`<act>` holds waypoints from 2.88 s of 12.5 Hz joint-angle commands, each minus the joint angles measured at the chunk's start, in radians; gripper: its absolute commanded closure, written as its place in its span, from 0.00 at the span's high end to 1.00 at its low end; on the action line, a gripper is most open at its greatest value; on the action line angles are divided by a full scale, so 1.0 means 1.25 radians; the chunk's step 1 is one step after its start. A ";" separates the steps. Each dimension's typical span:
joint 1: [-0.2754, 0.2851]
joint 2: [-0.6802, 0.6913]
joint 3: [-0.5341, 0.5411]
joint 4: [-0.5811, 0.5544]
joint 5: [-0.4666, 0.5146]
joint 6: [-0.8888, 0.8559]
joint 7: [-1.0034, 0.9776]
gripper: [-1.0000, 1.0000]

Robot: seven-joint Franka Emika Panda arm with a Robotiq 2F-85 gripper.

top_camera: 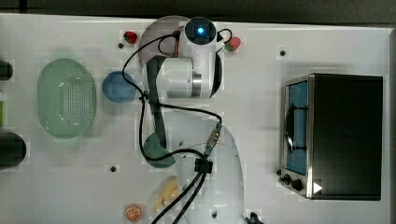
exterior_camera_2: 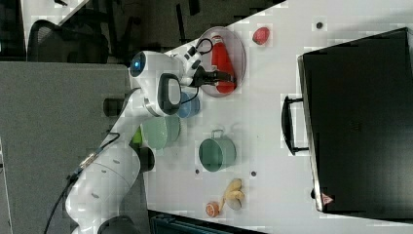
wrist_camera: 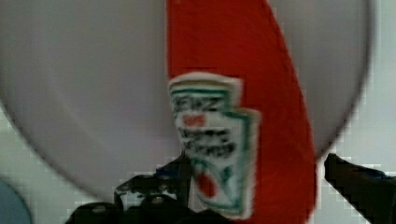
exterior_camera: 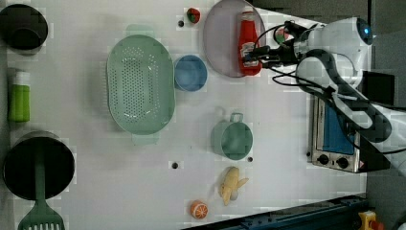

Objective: Pick ketchup from plate and place it on table.

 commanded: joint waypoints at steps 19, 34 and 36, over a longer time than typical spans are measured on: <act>-0.022 -0.200 -0.006 0.036 0.023 -0.094 0.005 0.58; -0.041 -0.554 -0.064 -0.545 0.023 0.026 0.112 0.58; -0.040 -0.523 -0.064 -0.591 0.023 0.087 0.113 0.58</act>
